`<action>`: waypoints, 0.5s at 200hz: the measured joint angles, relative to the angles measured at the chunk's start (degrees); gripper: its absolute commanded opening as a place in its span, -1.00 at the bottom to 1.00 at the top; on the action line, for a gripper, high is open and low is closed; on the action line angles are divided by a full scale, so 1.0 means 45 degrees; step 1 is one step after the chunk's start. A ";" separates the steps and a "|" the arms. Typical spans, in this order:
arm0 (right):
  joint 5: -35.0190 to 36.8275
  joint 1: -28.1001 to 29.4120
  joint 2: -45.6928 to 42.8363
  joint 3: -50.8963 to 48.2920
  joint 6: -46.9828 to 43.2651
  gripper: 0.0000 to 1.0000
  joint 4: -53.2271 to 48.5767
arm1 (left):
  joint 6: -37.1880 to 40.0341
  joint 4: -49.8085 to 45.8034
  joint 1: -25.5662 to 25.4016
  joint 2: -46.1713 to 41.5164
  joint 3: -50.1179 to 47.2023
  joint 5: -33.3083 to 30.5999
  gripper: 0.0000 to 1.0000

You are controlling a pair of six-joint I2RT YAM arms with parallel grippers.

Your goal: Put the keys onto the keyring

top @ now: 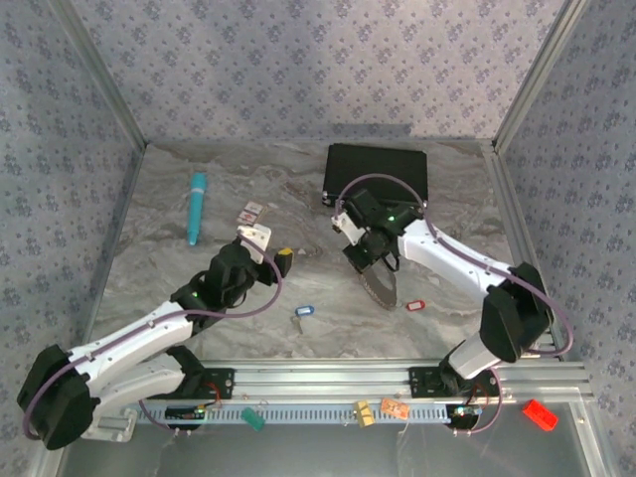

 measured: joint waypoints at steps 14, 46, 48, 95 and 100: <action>-0.0763 -0.0238 -0.0500 -0.0525 -0.0408 -1.00 0.0500 | 0.0967 0.0175 0.0034 0.0369 0.0155 0.0835 0.33; -0.2234 -0.0461 -0.1219 -0.1365 -0.1253 -1.00 0.1409 | 0.2589 0.0301 0.0083 0.1749 0.0782 0.3317 0.08; -0.2317 -0.0461 -0.1263 -0.1418 -0.1311 -1.00 0.1457 | 0.2720 0.0316 0.0083 0.1870 0.0840 0.3512 0.07; -0.3793 -0.0457 -0.1991 -0.2059 -0.2327 -1.00 0.2341 | 0.3842 0.1515 0.0019 0.3934 0.1141 0.6305 -0.24; -0.3915 -0.0461 -0.2040 -0.2064 -0.2409 -1.00 0.2399 | 0.3905 0.1671 0.0010 0.4090 0.1141 0.6518 -0.24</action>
